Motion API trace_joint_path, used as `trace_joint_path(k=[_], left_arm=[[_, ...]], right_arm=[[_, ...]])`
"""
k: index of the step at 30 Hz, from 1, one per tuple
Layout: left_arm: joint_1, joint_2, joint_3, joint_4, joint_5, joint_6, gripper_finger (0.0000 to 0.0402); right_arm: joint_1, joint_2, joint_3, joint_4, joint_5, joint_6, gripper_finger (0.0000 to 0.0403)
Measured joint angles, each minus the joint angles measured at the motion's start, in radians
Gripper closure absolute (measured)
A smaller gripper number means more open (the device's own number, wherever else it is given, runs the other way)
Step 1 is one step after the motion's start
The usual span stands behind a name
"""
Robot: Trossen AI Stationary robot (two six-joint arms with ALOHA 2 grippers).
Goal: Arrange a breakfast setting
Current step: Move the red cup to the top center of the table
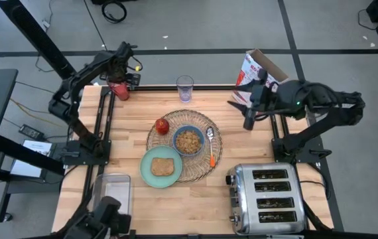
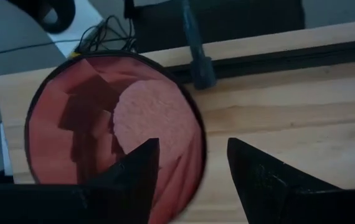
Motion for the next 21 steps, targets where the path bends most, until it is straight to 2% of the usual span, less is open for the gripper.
trace_joint_path(k=[5, 13, 21], left_arm=[[0.005, 0.03, 0.0, 0.002, -0.001, 0.003, 0.0245], [0.002, 0.036, 0.0, 0.023, 0.0, 0.037, 0.0379], [-0.036, 0.03, 0.005, -0.028, 0.025, 0.038, 0.0386]], right_arm=[[-0.034, -0.038, 0.0, 0.011, -0.04, -0.044, 0.0188], [-0.136, -0.1, 0.0, 0.01, -0.087, -0.131, 0.0188], [-0.247, -0.121, 0.0, 0.004, -0.166, -0.189, 0.0188]])
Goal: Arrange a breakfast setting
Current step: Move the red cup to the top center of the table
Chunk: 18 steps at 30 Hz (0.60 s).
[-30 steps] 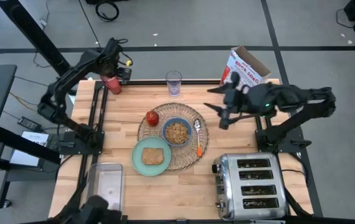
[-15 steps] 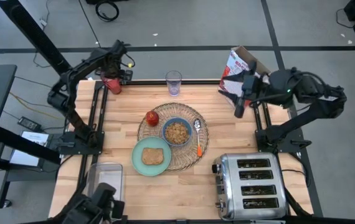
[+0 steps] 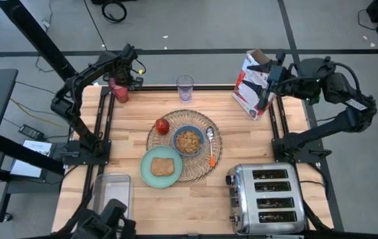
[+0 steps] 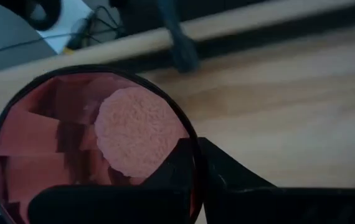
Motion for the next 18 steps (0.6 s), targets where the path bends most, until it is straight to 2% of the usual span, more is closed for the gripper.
trace_joint_path(k=[5, 11, 18], left_arm=[[-0.087, -0.036, 0.077, -0.077, 0.005, -0.005, 0.0387], [-0.196, -0.041, 0.273, -0.232, 0.005, 0.006, 0.0387], [-0.366, -0.041, 0.462, -0.234, 0.008, 0.052, 0.0387]], right_arm=[[-0.049, -0.005, 0.0, -0.008, -0.05, -0.026, 0.0188], [-0.104, -0.007, 0.0, -0.047, -0.101, -0.054, 0.0188], [-0.161, -0.004, 0.0, -0.071, -0.161, -0.063, 0.0188]])
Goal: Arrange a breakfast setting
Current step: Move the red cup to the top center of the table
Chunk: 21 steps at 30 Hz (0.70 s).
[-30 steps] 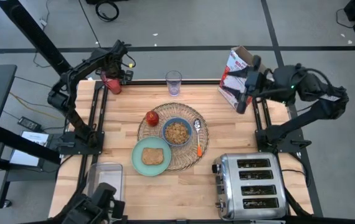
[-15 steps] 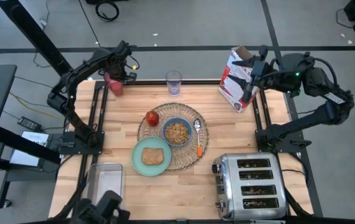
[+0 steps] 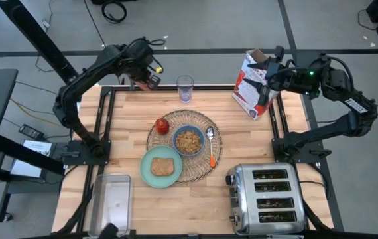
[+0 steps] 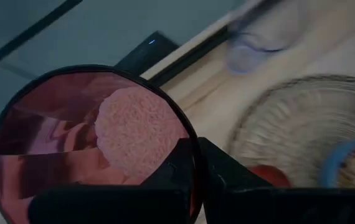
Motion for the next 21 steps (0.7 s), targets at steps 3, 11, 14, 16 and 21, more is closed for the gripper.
trace_joint_path(k=[3, 11, 14, 16, 21], left_arm=[[-0.061, 0.001, 0.031, 0.003, 0.01, 0.021, 0.0387], [-0.203, 0.004, 0.073, 0.061, 0.056, -0.004, 0.0387], [-0.237, 0.009, 0.075, 0.108, 0.084, -0.005, 0.0387], [-0.248, 0.028, 0.075, 0.12, 0.108, -0.005, 0.0387], [-0.269, 0.107, 0.09, 0.192, 0.143, 0.048, 0.0387]], right_arm=[[-0.018, 0.0, 0.0, 0.0, -0.016, 0.0, 0.0188], [-0.046, 0.0, 0.0, 0.0, -0.019, 0.07, 0.0188], [-0.052, 0.0, 0.0, 0.001, -0.019, 0.103, 0.0188], [-0.056, 0.001, 0.0, 0.001, -0.019, 0.12, 0.0188], [-0.058, 0.011, 0.0, 0.002, -0.019, 0.13, 0.0188]])
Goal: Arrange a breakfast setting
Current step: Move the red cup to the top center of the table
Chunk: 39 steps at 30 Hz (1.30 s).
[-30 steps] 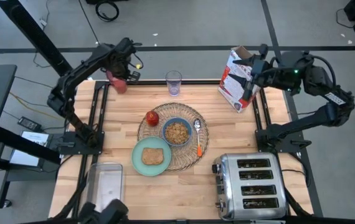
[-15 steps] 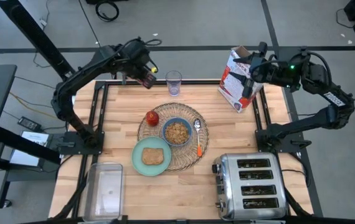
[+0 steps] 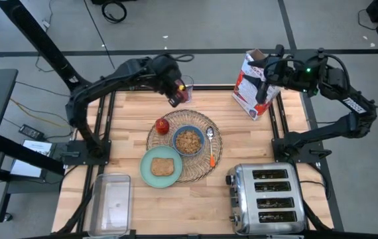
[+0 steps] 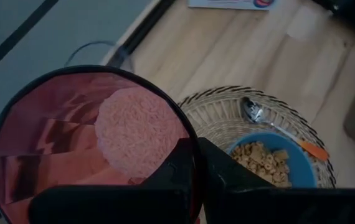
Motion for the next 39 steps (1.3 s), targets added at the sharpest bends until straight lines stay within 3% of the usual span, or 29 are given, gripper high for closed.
trace_joint_path(k=[18, 25, 30, 36, 39], left_arm=[[-0.063, 0.423, 0.39, -0.06, 0.063, 0.362, 0.0387], [-0.076, 0.497, 0.405, -0.146, 0.027, 0.645, 0.0387], [-0.068, 0.503, 0.387, -0.054, -0.02, 0.904, 0.0387], [-0.031, 0.539, 0.386, -0.064, 0.057, 1.236, 0.0387], [-0.017, 0.561, 0.382, -0.085, 0.055, 1.315, 0.0387]], right_arm=[[0.0, 0.049, 0.0, -0.003, 0.001, 0.108, 0.0188], [0.0, 0.079, 0.0, -0.001, 0.002, 0.163, 0.0188], [0.001, 0.116, -0.001, -0.001, -0.001, 0.231, 0.0188], [0.013, 0.163, -0.001, -0.001, -0.049, 0.29, 0.0188], [0.026, 0.178, -0.002, 0.001, -0.048, 0.302, 0.0188]])
